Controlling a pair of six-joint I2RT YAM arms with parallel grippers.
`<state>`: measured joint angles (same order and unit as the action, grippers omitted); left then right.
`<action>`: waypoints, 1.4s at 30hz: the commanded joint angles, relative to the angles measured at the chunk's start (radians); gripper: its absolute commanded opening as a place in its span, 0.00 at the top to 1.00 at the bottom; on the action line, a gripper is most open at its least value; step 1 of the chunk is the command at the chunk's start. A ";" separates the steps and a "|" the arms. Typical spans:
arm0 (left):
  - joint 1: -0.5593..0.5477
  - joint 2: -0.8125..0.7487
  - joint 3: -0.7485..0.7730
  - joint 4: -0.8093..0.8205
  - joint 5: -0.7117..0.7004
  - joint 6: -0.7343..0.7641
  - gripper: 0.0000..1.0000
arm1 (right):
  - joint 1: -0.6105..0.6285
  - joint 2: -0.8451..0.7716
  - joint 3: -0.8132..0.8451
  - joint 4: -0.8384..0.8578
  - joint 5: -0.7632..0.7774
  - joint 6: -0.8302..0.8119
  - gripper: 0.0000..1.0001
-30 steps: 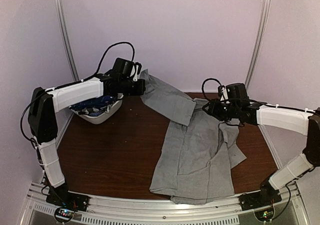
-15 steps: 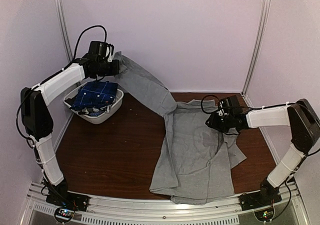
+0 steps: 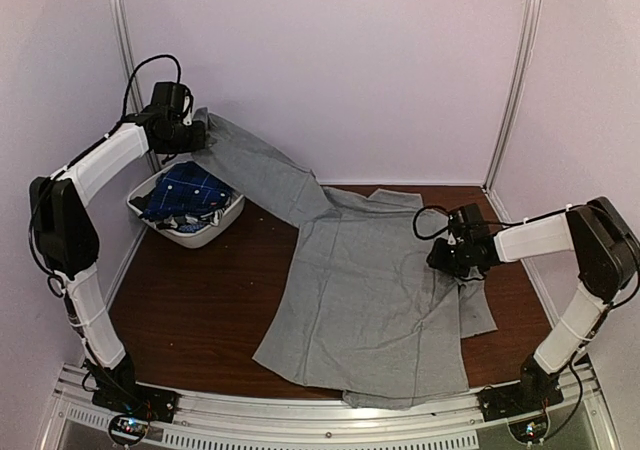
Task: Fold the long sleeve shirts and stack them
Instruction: Flatten out the crumpled shirt at the center of the board.
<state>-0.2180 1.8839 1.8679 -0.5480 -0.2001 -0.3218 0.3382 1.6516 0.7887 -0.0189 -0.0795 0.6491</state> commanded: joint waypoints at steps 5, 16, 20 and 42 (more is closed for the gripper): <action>0.044 -0.079 -0.046 -0.013 -0.066 0.024 1.00 | -0.035 0.071 0.066 -0.031 0.054 -0.080 0.58; 0.072 -0.085 -0.040 -0.057 -0.119 -0.007 0.99 | -0.082 0.289 0.370 -0.117 0.035 -0.171 0.58; 0.075 -0.101 -0.032 -0.069 -0.125 -0.010 0.99 | -0.082 0.354 0.471 -0.173 0.024 -0.203 0.55; -0.391 0.062 -0.223 0.217 0.392 -0.151 0.93 | -0.103 -0.036 0.206 -0.180 0.050 -0.131 0.41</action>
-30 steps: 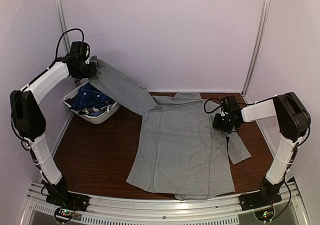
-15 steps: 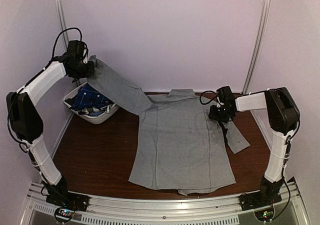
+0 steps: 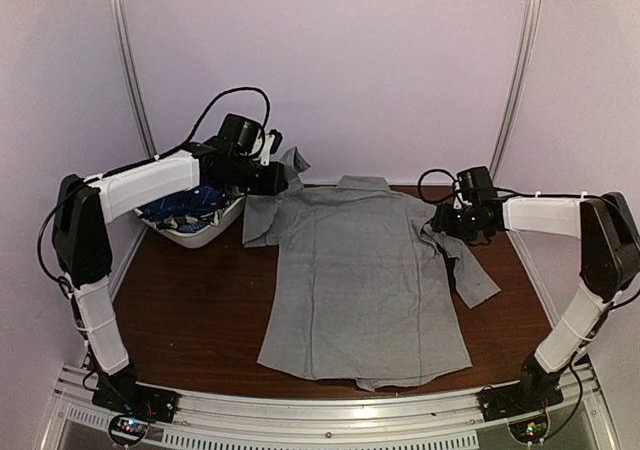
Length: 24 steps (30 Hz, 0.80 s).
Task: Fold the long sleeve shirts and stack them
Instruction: Flatten out the crumpled shirt at the center of the board.
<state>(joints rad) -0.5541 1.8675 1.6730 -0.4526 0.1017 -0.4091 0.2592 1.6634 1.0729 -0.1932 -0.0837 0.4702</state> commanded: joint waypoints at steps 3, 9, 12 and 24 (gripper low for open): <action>-0.099 0.145 -0.036 0.148 0.114 -0.093 0.93 | -0.043 -0.118 -0.170 0.029 0.049 0.090 0.42; -0.124 0.233 -0.115 0.207 0.143 -0.181 0.93 | -0.071 -0.149 -0.319 0.135 -0.015 0.146 0.43; -0.124 0.253 -0.154 0.210 0.124 -0.200 0.93 | -0.089 -0.119 -0.354 0.173 -0.046 0.160 0.44; -0.110 0.230 -0.322 0.210 0.058 -0.229 0.93 | -0.283 -0.112 -0.493 0.261 -0.117 0.188 0.48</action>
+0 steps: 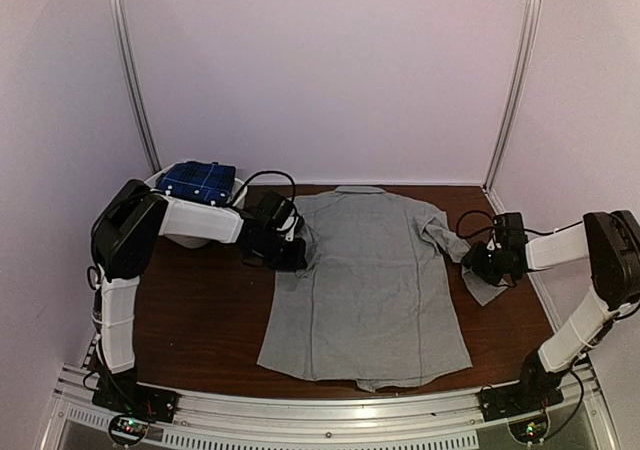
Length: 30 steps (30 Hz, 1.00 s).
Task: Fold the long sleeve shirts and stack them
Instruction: Flatten out the crumpled shirt at the center of the board.
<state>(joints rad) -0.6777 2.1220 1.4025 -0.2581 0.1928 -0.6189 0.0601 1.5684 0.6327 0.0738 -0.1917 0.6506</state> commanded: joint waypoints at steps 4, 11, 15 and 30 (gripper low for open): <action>0.028 -0.055 -0.103 0.006 -0.050 -0.019 0.93 | -0.160 -0.066 -0.069 -0.052 0.033 -0.026 0.47; 0.050 -0.120 -0.181 -0.005 -0.080 -0.015 0.93 | -0.284 -0.104 -0.063 -0.093 0.049 -0.078 0.45; 0.052 -0.140 -0.196 -0.012 -0.088 -0.015 0.93 | -0.321 -0.096 -0.036 -0.111 0.062 -0.109 0.43; 0.052 -0.187 -0.110 -0.053 -0.076 0.006 0.93 | -0.202 -0.178 0.172 -0.248 0.133 -0.174 0.31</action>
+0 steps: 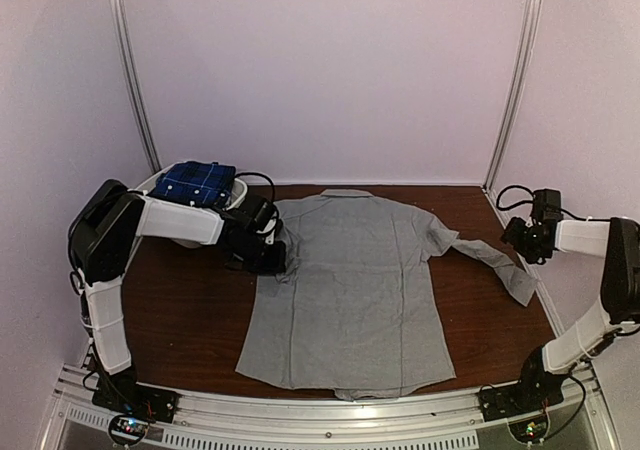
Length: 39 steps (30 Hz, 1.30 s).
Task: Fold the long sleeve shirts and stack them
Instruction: Flatten out the crumpled shirt at the center of the board.
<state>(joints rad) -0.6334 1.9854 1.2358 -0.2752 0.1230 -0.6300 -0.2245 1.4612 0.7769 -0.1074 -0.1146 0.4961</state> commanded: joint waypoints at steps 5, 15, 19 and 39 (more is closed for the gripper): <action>0.008 -0.064 0.109 -0.070 -0.017 0.032 0.93 | 0.264 -0.110 0.025 -0.023 0.051 0.001 0.29; 0.008 -0.078 0.164 -0.086 -0.021 0.033 0.93 | 0.483 0.170 0.224 0.028 -0.006 -0.003 0.50; 0.008 -0.092 0.205 -0.109 -0.029 0.038 0.93 | 0.487 0.254 0.271 0.043 -0.008 -0.003 0.57; 0.008 -0.161 0.466 -0.259 -0.060 0.120 0.92 | 0.298 0.479 0.382 -0.024 0.043 -0.043 0.61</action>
<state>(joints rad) -0.6334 1.8572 1.6344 -0.5098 0.0593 -0.5426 0.1036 1.9404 1.1347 -0.1062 -0.1143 0.4824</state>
